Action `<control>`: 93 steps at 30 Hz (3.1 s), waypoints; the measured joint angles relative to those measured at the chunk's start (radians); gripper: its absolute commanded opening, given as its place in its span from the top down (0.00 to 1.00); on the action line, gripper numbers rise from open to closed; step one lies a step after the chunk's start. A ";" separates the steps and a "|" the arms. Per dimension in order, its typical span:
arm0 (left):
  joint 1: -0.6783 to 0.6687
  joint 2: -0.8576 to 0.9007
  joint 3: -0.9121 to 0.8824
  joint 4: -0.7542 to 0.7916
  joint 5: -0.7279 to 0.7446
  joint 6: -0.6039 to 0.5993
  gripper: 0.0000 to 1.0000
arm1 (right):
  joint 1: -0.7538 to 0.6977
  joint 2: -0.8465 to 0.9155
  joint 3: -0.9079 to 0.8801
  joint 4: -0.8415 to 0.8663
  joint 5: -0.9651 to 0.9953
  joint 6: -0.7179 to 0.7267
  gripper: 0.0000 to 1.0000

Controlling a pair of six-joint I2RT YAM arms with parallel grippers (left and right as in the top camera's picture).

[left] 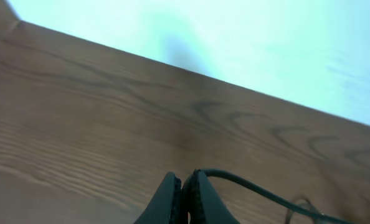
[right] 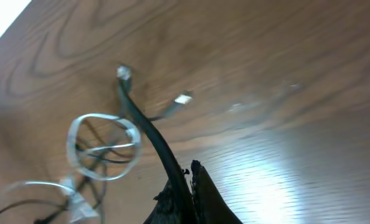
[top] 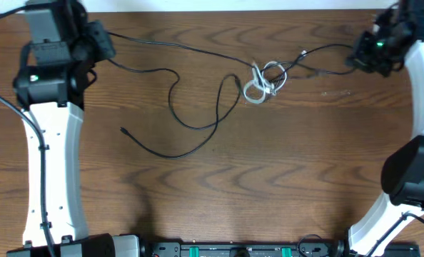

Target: Untangle cables

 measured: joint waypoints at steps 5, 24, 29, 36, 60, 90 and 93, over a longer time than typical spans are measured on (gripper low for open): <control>0.072 0.000 0.000 0.018 -0.005 0.000 0.92 | -0.068 0.000 0.000 -0.003 0.001 -0.032 0.99; 0.274 0.001 0.000 0.095 -0.100 0.028 0.93 | -0.296 0.000 0.000 -0.039 0.113 -0.037 0.99; 0.325 0.014 0.000 0.158 -0.145 0.038 0.92 | -0.318 0.000 0.000 -0.043 0.161 -0.031 0.99; 0.403 0.075 0.000 0.196 -0.202 0.042 0.92 | -0.330 0.000 0.000 -0.056 0.210 -0.003 0.99; 0.166 -0.051 0.000 -0.075 0.121 0.022 0.93 | -0.145 0.000 0.000 -0.112 0.040 -0.196 0.31; 0.067 -0.055 0.000 -0.108 0.180 0.018 0.92 | 0.465 0.165 0.002 0.035 0.064 -0.127 0.34; 0.067 -0.055 0.000 -0.109 0.180 0.018 0.93 | 0.495 0.241 0.002 0.034 0.081 -0.116 0.34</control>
